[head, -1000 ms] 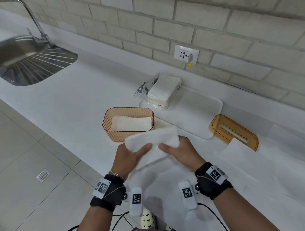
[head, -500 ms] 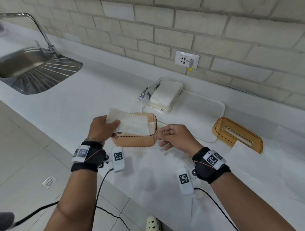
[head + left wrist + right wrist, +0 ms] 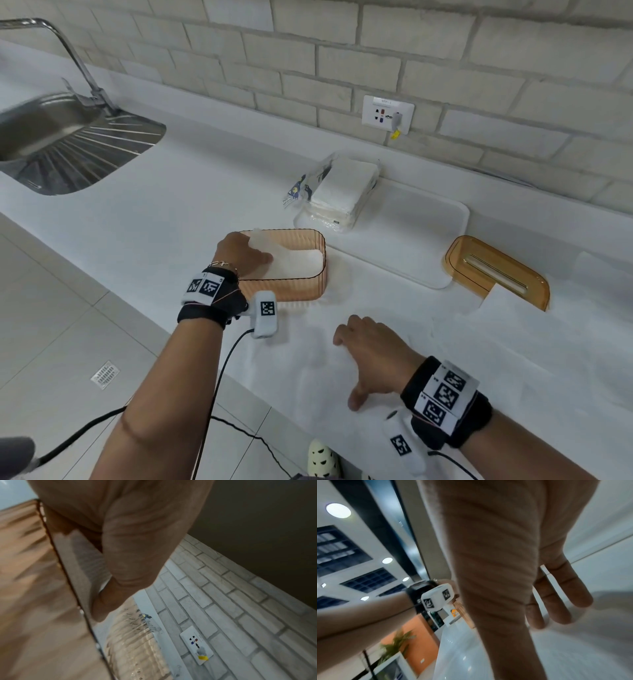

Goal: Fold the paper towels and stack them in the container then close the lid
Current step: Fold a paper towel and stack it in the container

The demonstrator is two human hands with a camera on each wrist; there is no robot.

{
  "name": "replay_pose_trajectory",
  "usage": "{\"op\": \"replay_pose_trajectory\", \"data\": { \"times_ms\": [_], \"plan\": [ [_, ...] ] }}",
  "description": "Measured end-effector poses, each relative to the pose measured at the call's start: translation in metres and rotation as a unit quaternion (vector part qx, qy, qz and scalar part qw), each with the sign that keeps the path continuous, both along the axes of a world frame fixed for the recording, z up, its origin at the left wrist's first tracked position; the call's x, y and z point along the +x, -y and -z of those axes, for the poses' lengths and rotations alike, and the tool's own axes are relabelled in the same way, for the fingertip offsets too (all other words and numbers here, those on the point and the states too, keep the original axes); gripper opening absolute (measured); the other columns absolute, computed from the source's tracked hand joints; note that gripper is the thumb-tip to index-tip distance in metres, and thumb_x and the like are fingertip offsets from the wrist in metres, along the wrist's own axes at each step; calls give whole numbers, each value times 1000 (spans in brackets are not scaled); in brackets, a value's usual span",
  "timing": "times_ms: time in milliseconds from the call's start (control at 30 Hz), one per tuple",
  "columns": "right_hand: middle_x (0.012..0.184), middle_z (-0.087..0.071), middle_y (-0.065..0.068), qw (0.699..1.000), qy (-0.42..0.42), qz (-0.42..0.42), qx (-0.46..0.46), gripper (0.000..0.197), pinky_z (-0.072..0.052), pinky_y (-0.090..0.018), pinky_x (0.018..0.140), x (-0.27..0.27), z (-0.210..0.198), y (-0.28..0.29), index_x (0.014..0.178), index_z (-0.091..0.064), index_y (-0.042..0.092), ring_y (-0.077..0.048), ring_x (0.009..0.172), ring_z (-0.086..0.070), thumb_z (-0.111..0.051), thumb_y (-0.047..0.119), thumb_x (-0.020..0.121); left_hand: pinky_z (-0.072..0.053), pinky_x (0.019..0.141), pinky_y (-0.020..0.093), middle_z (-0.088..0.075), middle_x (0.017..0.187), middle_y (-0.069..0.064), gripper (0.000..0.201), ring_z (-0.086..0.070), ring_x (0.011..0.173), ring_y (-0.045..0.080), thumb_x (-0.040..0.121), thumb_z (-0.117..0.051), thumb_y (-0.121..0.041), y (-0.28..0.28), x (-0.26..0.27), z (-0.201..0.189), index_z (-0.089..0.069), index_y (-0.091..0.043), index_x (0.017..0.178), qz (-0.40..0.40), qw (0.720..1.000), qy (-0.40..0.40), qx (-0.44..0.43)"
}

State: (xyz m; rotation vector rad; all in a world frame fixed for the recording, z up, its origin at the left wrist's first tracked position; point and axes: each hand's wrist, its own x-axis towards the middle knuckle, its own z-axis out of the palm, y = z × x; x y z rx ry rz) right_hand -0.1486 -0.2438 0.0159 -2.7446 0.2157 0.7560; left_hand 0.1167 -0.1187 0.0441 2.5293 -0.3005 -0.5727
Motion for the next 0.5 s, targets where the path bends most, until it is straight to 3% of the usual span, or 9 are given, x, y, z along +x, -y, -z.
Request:
{"op": "replay_pose_trajectory", "data": {
  "times_ms": [100, 233, 333, 400, 500],
  "plan": [
    [128, -54, -4, 1000, -9, -2, -21, 90, -50, -35, 95, 3, 0, -2, 133, -47, 15, -24, 114, -55, -98, 40, 63, -48, 82, 34, -65, 114, 13, 44, -65, 111, 36, 88, -80, -25, 4, 3, 0, -64, 1, 118, 7, 998, 20, 51],
    [121, -62, -3, 997, -48, 49, 27, 78, -49, -32, 86, 7, -2, 4, 128, -51, 14, -23, 109, -61, -97, 33, 69, -57, 92, 42, -65, 126, 23, 46, -66, 113, 42, 85, -80, -20, 4, 4, 1, -63, 4, 121, 14, 993, 68, 99],
    [100, -61, -2, 992, -71, 87, 57, 69, -46, -33, 75, 10, 2, 5, 122, -64, 3, -21, 88, -59, -97, 29, 68, -55, 97, 47, -61, 129, 27, 39, -63, 119, 46, 89, -70, -7, 5, -2, 3, -59, 6, 125, 19, 987, 103, 124],
    [95, -55, -3, 988, -80, 108, 72, 63, -45, -32, 69, 11, 4, 5, 116, -66, -1, -20, 81, -54, -98, 25, 68, -53, 99, 47, -58, 132, 28, 42, -61, 122, 46, 90, -68, -4, 5, -6, 2, -54, 7, 129, 21, 983, 121, 135],
    [101, -60, -5, 984, -79, 134, 85, 48, -45, -28, 65, 12, 4, 6, 96, -58, 10, -21, 80, -53, -96, 22, 70, -51, 98, 47, -56, 134, 28, 45, -59, 123, 46, 93, -64, -1, 4, -18, -8, -47, 6, 133, 22, 979, 147, 139]
  ]
}}
